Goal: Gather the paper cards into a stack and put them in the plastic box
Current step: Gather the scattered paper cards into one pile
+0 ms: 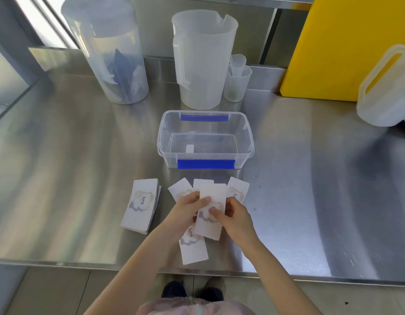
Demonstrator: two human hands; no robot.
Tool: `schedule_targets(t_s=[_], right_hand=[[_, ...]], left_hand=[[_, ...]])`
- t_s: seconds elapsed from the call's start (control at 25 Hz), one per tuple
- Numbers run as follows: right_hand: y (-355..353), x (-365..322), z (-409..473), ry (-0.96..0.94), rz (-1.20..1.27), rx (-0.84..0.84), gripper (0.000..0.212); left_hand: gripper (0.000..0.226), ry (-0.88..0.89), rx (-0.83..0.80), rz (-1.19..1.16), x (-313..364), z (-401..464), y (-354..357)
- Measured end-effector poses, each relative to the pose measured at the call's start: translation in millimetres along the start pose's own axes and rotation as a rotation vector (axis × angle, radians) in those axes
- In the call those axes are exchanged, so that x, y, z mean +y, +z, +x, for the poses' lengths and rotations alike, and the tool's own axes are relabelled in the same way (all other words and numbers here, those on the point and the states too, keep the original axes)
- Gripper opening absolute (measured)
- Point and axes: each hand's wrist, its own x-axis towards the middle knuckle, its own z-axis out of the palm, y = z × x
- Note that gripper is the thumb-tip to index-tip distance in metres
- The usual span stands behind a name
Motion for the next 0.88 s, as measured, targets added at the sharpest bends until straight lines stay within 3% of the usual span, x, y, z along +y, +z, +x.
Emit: schedule_targets(t_s=[0.08, 0.24, 0.44, 0.56, 0.64, 0.72, 0.88], right_hand=[[10.5, -6.3, 0.1, -0.024, -0.019, -0.032, 0.014], [20.4, -8.6, 0.3, 0.014, 0.017, -0.066, 0.011], [45.8, 3.9, -4.1, -0.005, -0.707, -0.085, 0.047], [61.4, 6.9, -7.8, -0.014, -0.914, -0.036, 0.064], [63.3, 8.4, -6.2, 0.009, -0.908, -0.042, 0.067], [61.7, 8.5, -5.1, 0.024, -0.834, -0.082, 0.057], [48.3, -2.1, -5.6, 0.003, -0.368, -0.148, 0.027]], left_hand=[[0.010, 0.006, 0.006, 0.069, -1.7, -9.6, -6.8], [0.018, 0.062, 0.165, -0.007, 3.0, -25.3, -33.6], [0.011, 0.144, 0.303, 0.057, 9.8, -39.0, -57.5], [0.014, 0.129, 0.340, 0.030, 6.9, -44.5, -63.6], [0.014, 0.128, 0.357, 0.000, 5.1, -47.6, -66.6], [0.013, 0.143, 0.356, -0.031, 3.6, -50.3, -67.2], [0.016, 0.169, 0.365, -0.017, 0.6, -54.6, -68.4]])
